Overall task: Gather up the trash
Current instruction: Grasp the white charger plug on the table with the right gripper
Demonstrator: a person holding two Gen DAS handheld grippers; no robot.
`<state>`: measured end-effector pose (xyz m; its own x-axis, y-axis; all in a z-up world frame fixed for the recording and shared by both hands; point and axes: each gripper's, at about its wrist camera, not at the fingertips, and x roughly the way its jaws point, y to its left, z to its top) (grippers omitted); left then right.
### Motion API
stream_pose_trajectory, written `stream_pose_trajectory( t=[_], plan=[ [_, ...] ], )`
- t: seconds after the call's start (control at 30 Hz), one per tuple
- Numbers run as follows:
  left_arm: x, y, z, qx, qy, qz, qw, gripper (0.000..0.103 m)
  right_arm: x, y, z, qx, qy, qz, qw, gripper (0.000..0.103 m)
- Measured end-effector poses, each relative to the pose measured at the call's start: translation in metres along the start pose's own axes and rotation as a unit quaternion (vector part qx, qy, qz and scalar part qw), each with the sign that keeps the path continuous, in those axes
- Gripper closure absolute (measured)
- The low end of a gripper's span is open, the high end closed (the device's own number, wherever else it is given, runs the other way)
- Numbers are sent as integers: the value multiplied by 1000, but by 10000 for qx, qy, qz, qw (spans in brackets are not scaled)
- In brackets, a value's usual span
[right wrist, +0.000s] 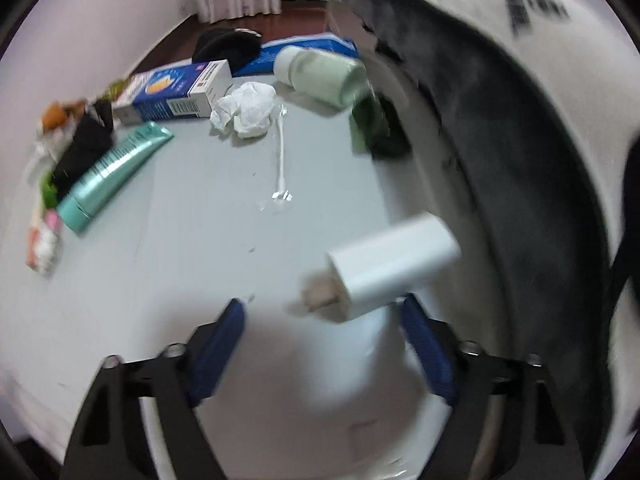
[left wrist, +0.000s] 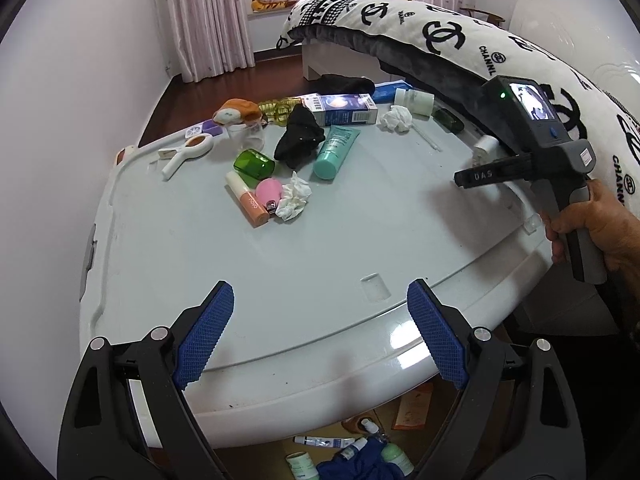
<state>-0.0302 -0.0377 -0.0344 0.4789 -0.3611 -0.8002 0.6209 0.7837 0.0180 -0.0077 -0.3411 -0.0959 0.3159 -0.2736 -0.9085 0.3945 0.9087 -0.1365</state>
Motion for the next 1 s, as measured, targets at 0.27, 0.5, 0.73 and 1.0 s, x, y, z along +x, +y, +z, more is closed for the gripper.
stream_pose_trajectory(
  t=[0.27,0.5,0.73,1.0],
  plan=[
    [1,-5,-1,97,40,-32,9999,17,5,-49,17,1645,368,1038,9802,16],
    [0,-3,-1,67,58,-70,9999,17,10,-30,46,1350,299,734,9877,16],
    [2,-3,0,65,107,-89,9999,17,27,4,75,1236,600,389,9898,20],
    [0,1,0,10,127,-129,9998,17,20,29,70,143,399,50,9991,60]
  ],
)
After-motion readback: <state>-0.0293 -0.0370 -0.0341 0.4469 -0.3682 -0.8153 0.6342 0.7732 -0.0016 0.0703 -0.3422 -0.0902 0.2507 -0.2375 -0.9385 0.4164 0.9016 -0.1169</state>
